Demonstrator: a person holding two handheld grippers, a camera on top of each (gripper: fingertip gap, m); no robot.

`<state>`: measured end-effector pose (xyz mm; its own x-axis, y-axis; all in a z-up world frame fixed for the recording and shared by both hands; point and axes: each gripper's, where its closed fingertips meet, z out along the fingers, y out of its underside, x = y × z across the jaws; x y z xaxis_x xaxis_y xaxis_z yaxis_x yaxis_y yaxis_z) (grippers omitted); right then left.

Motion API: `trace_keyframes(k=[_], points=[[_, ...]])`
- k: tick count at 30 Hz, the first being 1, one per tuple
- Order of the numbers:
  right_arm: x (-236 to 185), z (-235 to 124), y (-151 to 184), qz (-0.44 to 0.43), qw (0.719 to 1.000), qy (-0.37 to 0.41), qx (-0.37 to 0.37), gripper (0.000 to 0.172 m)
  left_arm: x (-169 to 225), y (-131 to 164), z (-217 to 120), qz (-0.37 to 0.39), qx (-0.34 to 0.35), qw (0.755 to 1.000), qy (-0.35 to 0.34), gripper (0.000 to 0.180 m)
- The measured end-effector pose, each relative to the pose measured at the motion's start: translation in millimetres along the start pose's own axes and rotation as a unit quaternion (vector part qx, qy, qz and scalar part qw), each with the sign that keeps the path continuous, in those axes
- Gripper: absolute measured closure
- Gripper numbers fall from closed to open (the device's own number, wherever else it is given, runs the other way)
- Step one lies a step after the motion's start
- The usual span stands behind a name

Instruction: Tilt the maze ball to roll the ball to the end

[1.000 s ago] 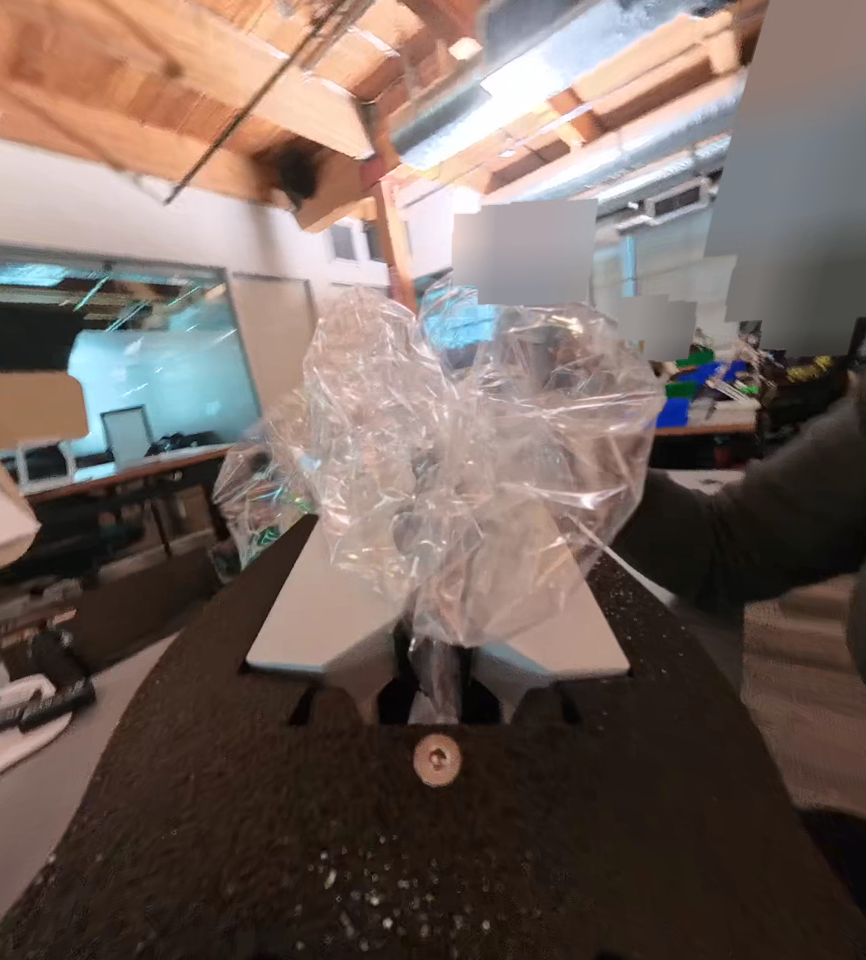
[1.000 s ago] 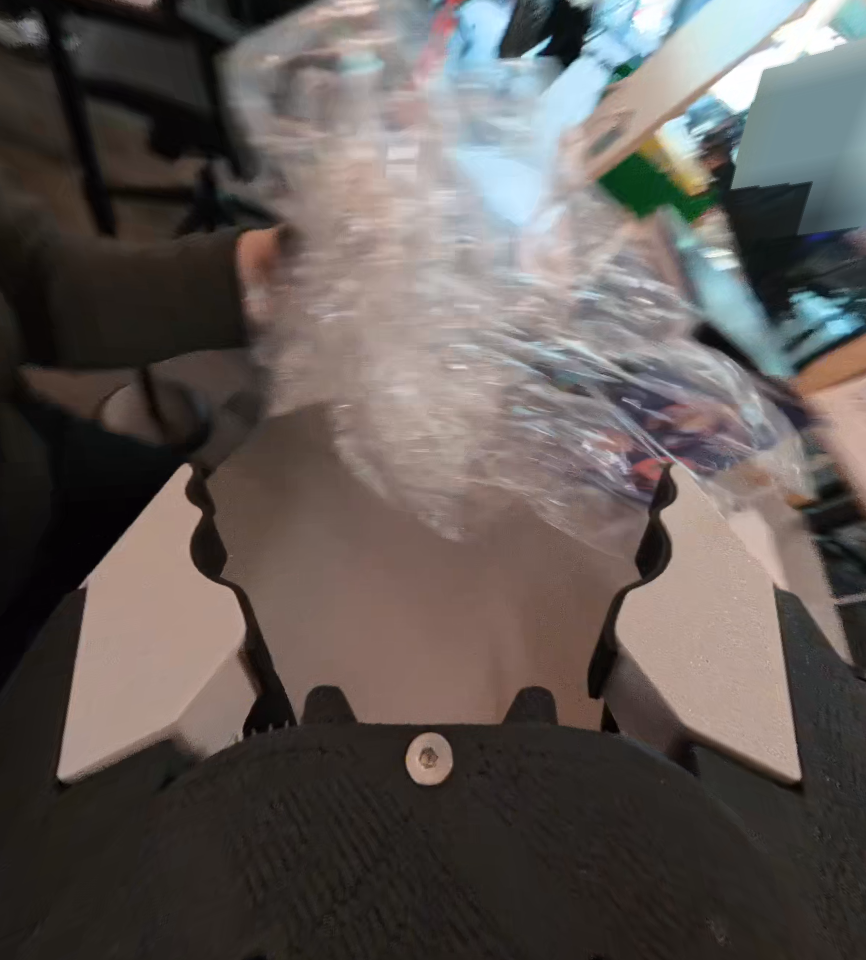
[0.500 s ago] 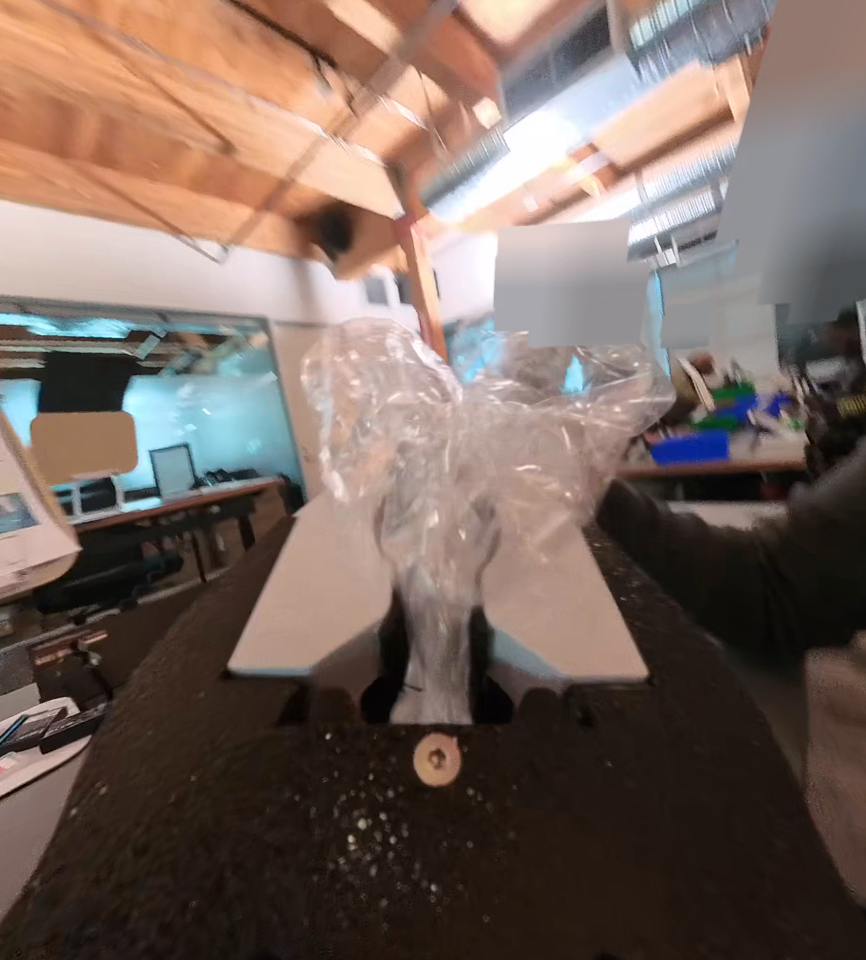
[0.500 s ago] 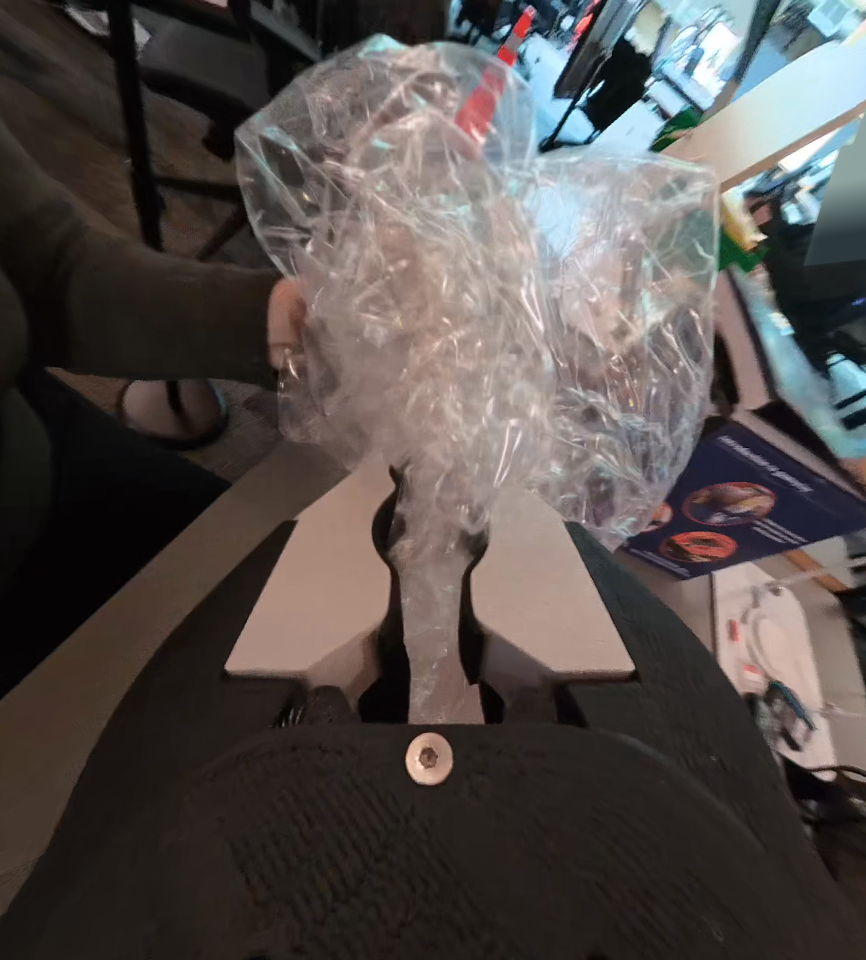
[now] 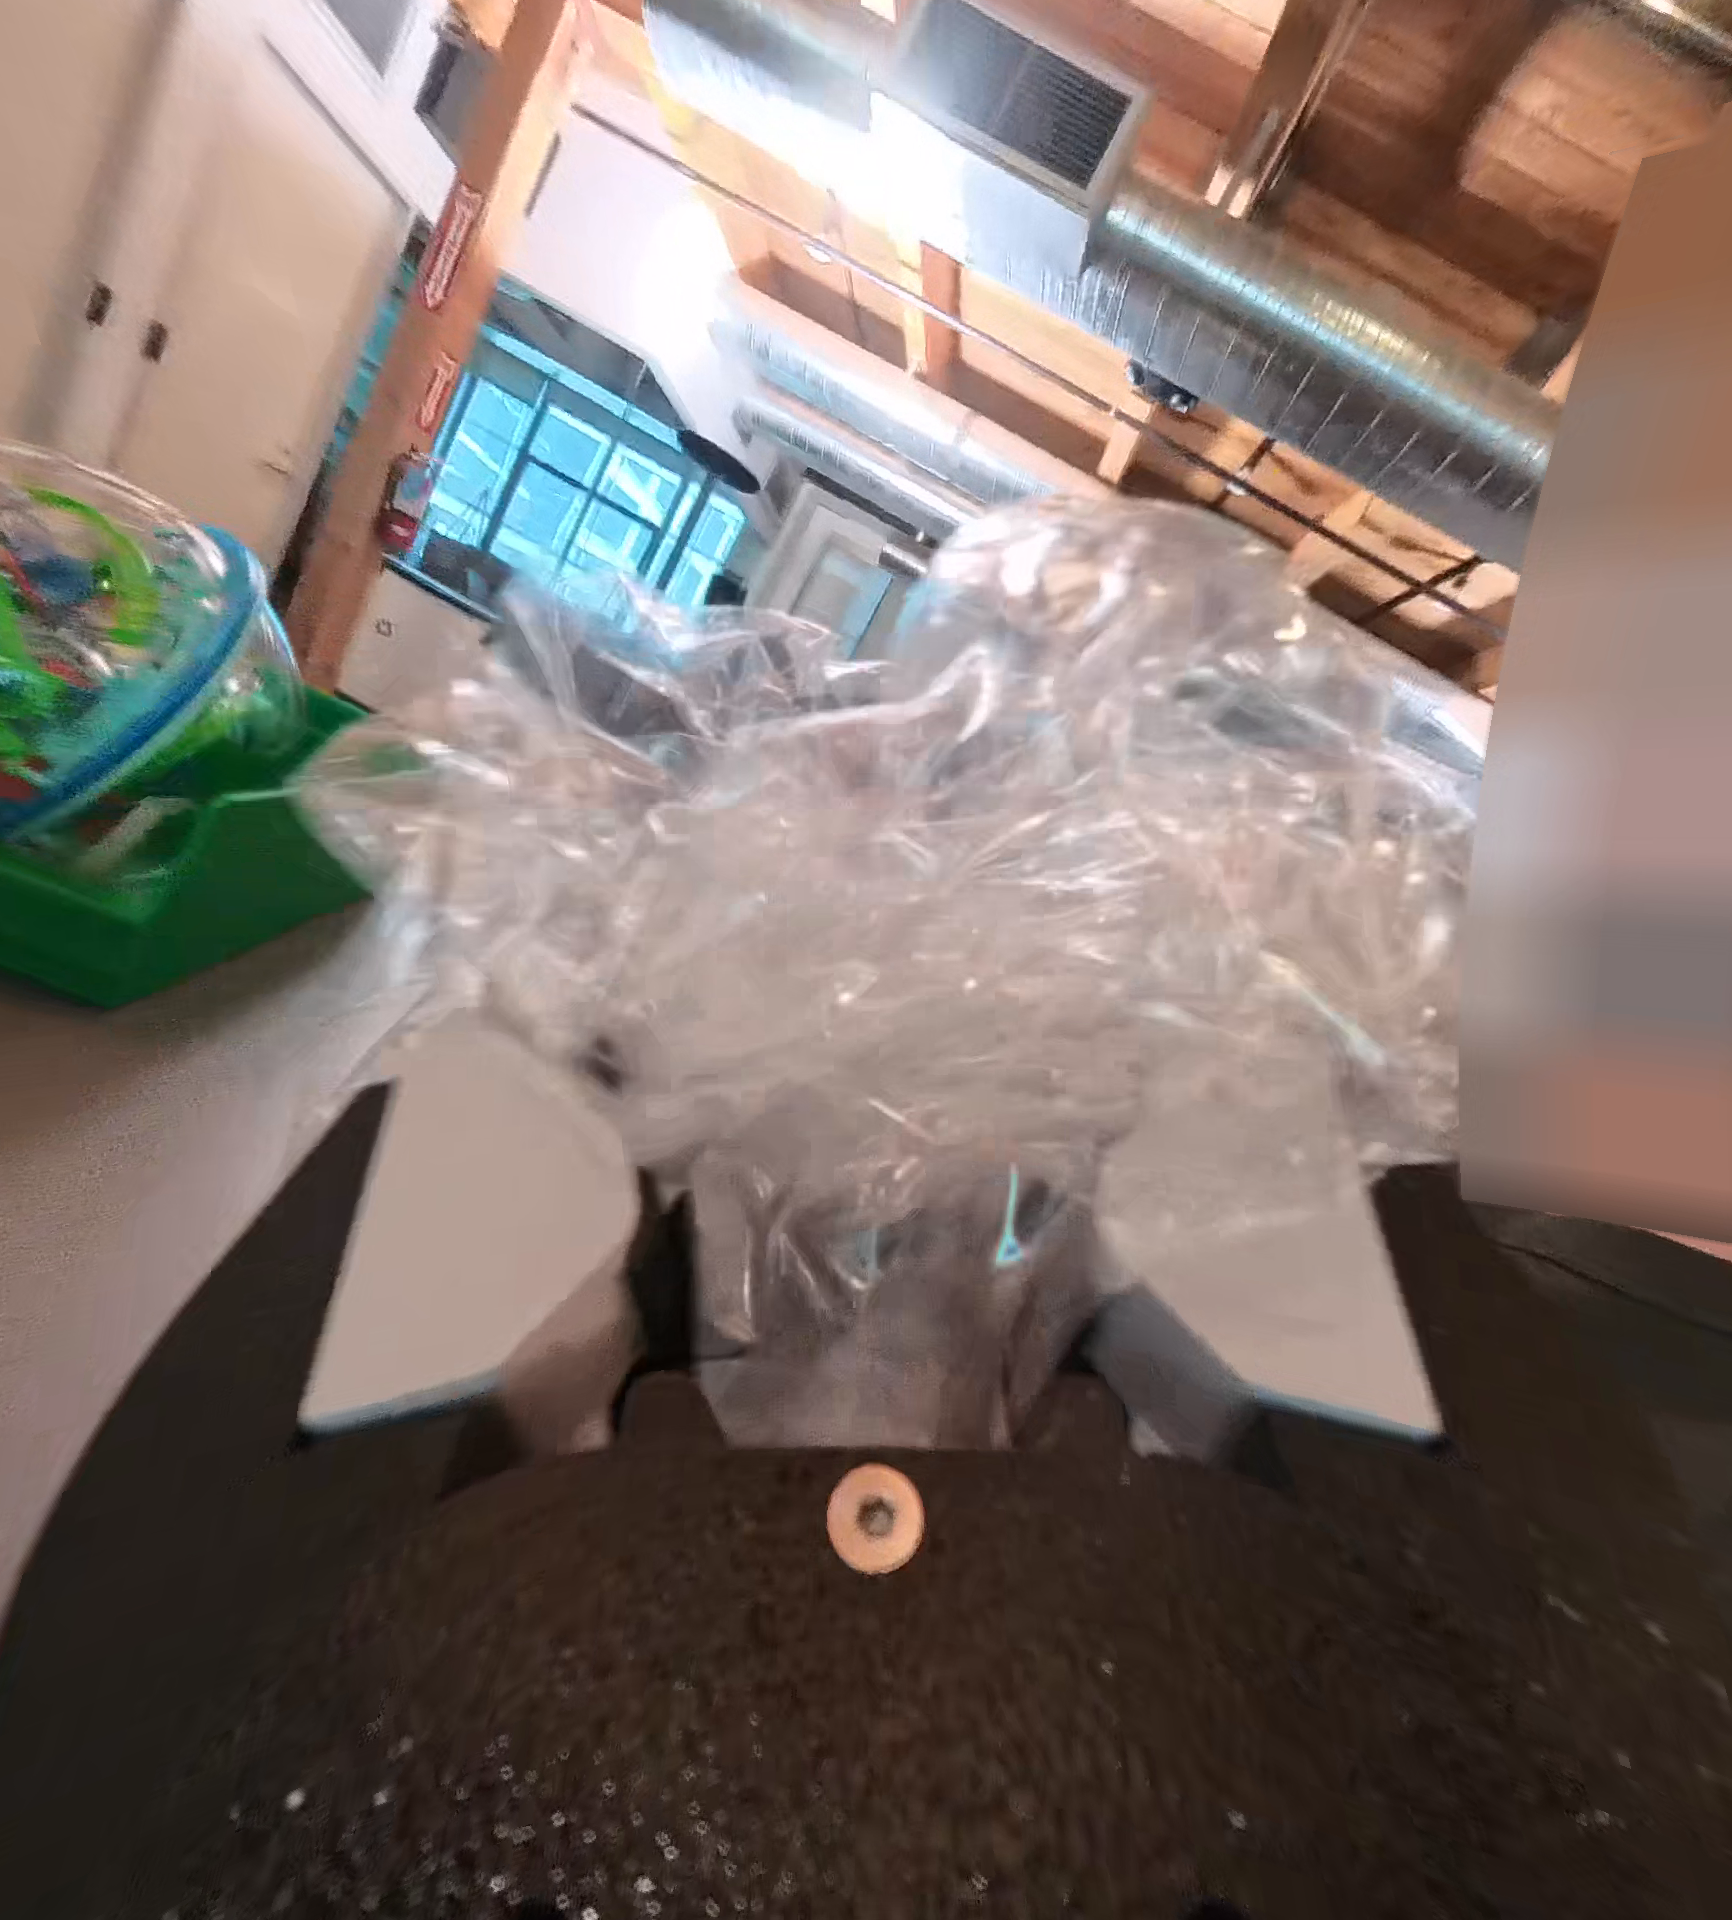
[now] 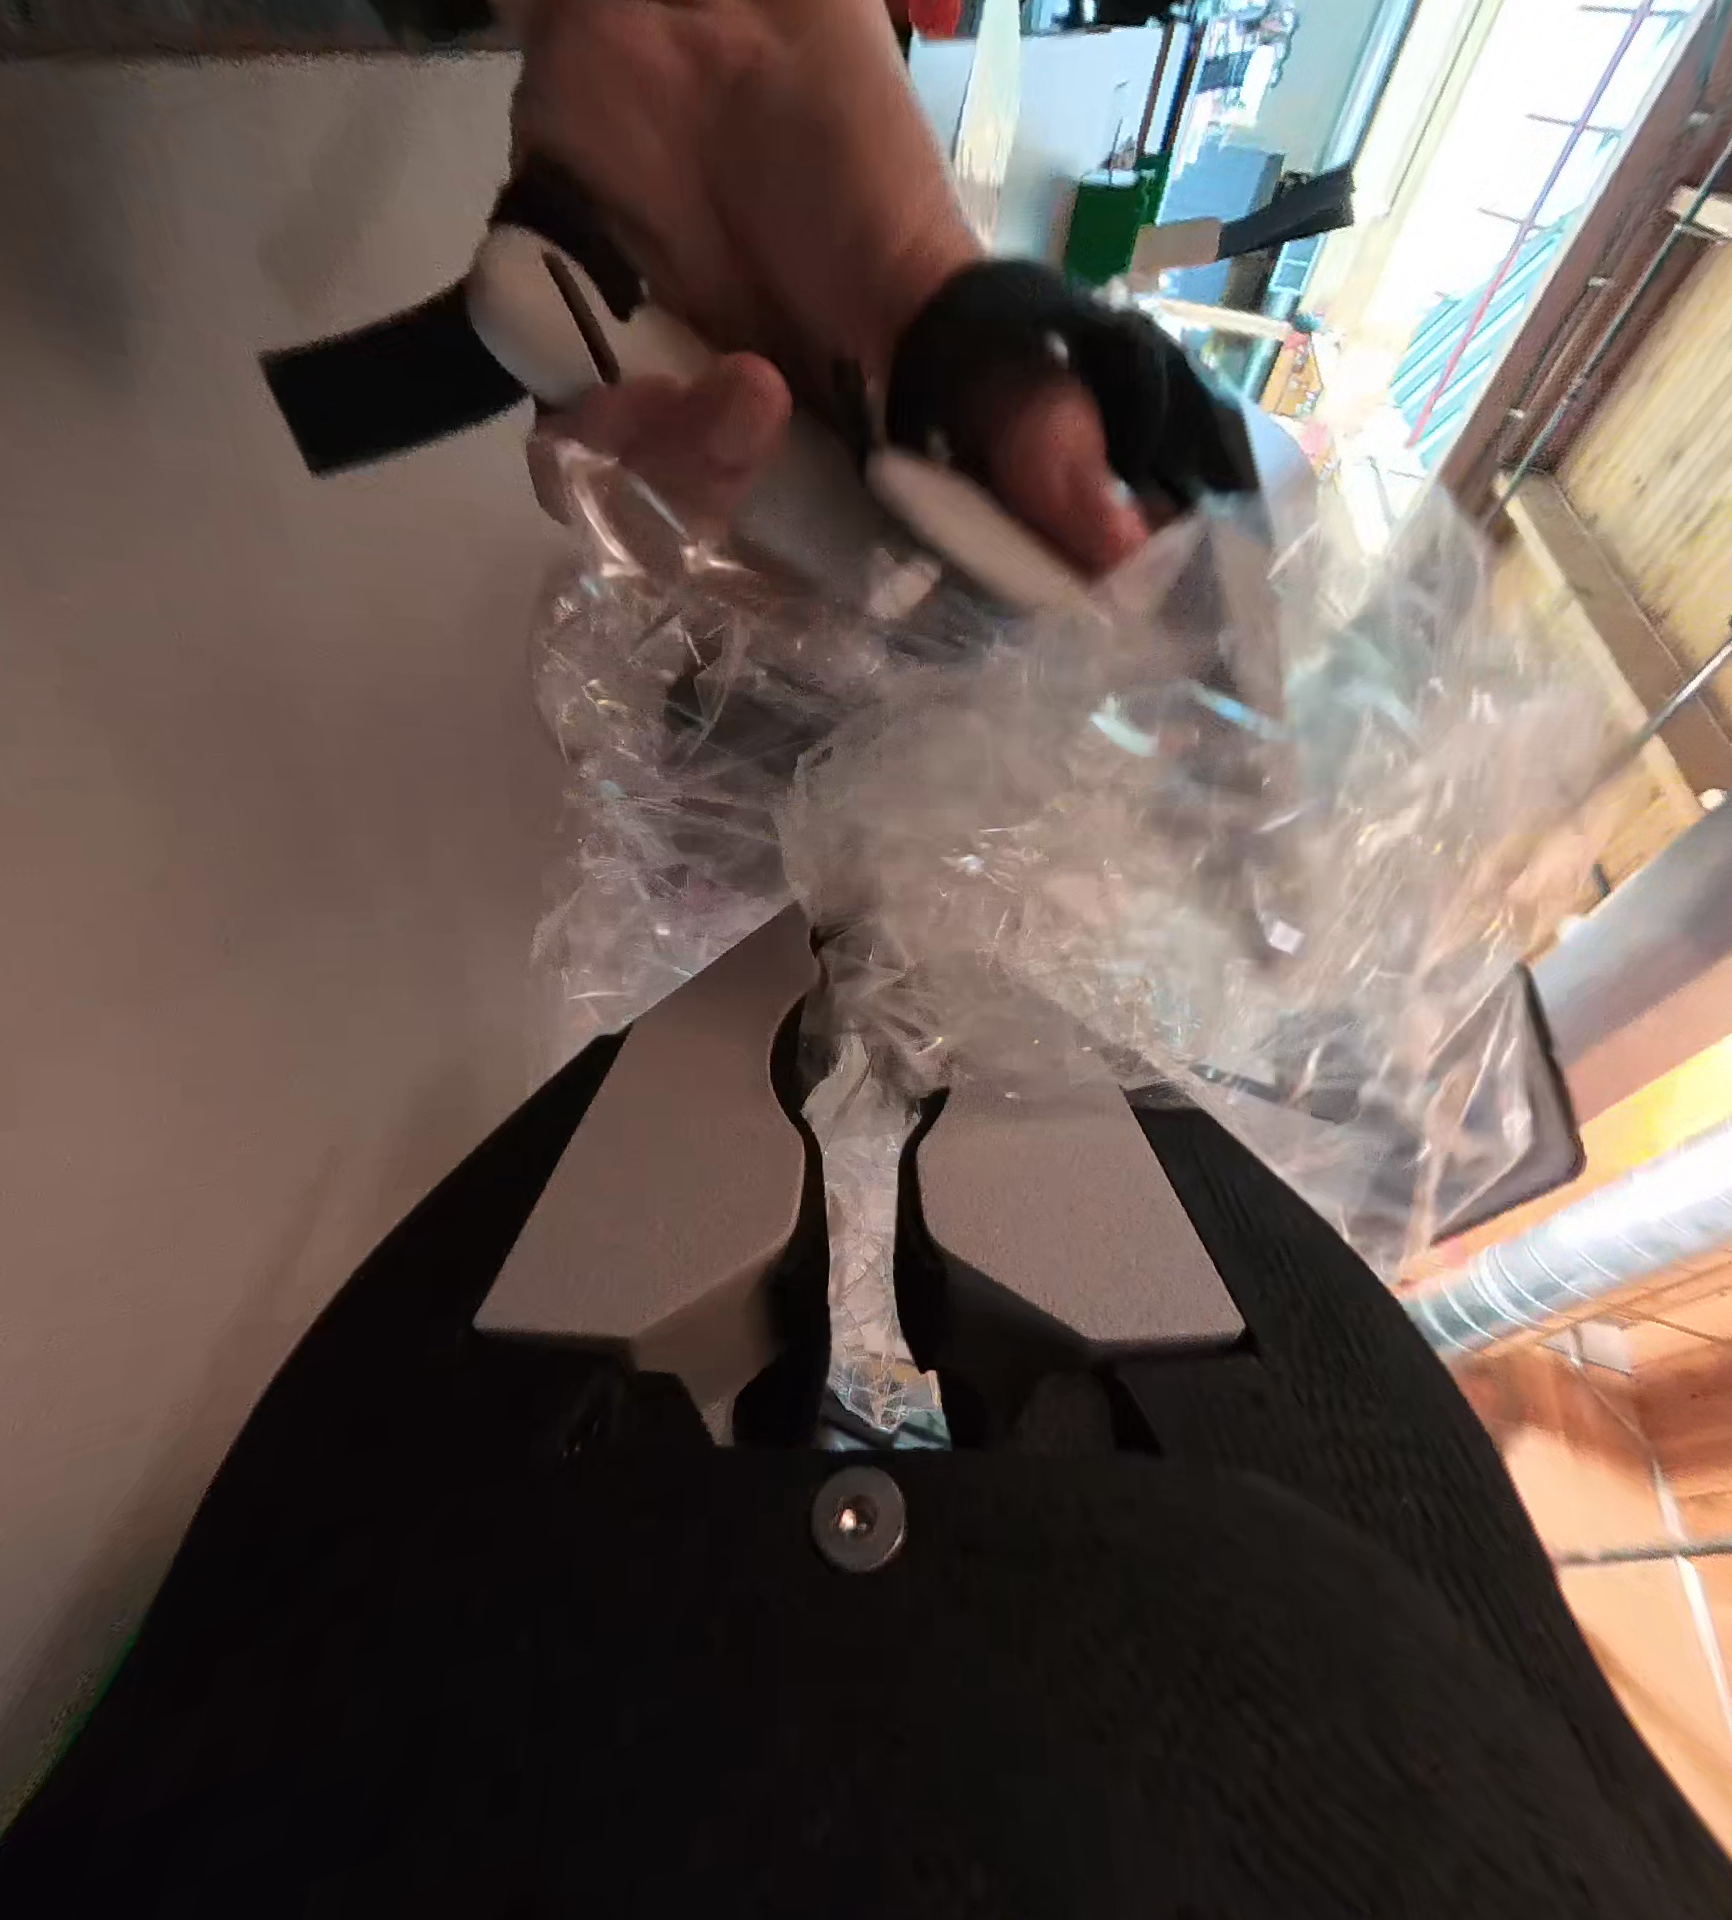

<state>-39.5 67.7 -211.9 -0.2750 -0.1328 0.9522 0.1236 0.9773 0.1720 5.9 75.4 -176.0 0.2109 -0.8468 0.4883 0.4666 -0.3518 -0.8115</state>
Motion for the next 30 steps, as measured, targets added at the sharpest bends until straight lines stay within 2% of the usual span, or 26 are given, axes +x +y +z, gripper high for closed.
trace_keyframes(k=[2,4,5,7,9,10,11,13,15,17,19,23,26,28,30], points=[[-5,5,-9,0.033,0.999,-0.014,0.025,0.169,-2,4,-6,0.018,-0.016,1.0,-0.012,0.123],[-4,5,-19,0.093,0.992,-0.03,0.077,0.152,-1,-9,-22,0.045,0.006,0.999,-0.026,0.156],[1,3,-21,0.132,0.985,-0.036,0.108,0.134,-2,-23,-35,0.064,0.029,0.996,-0.051,0.162],[27,-7,-18,0.225,0.957,-0.017,0.184,0.114,-8,-56,-75,0.113,0.087,0.98,-0.136,0.168],[69,-16,-1,0.337,0.902,0.019,0.27,0.094,-10,-88,-128,0.162,0.147,0.948,-0.232,0.172],[88,-7,17,0.383,0.88,0.037,0.278,0.097,-6,-101,-153,0.182,0.179,0.928,-0.272,0.172],[100,16,40,0.411,0.877,0.056,0.243,0.098,0,-112,-174,0.2,0.208,0.908,-0.303,0.172],[99,83,77,0.391,0.912,0.042,0.117,0.096,15,-123,-200,0.233,0.247,0.882,-0.328,0.172],[90,148,98,0.351,0.936,0.005,0.015,0.094,25,-122,-206,0.255,0.247,0.874,-0.331,0.172],[82,195,105,0.346,0.937,-0.041,-0.016,0.097,23,-116,-209,0.268,0.223,0.87,-0.348,0.172],[75,223,112,0.35,0.933,-0.076,-0.033,0.103,22,-112,-215,0.28,0.204,0.864,-0.364,0.172],[68,241,129,0.266,0.956,-0.091,-0.089,0.138,27,-112,-223,0.271,0.218,0.873,-0.343,0.172],[78,244,136,0.211,0.968,-0.059,-0.123,0.169,22,-119,-225,0.273,0.222,0.873,-0.336,0.172],[96,242,128,0.259,0.961,-0.037,-0.089,0.172,11,-125,-225,0.287,0.206,0.865,-0.355,0.172],[119,237,129,0.315,0.947,-0.01,-0.064,0.172,0,-138,-226,0.307,0.189,0.847,-0.391,0.172]])
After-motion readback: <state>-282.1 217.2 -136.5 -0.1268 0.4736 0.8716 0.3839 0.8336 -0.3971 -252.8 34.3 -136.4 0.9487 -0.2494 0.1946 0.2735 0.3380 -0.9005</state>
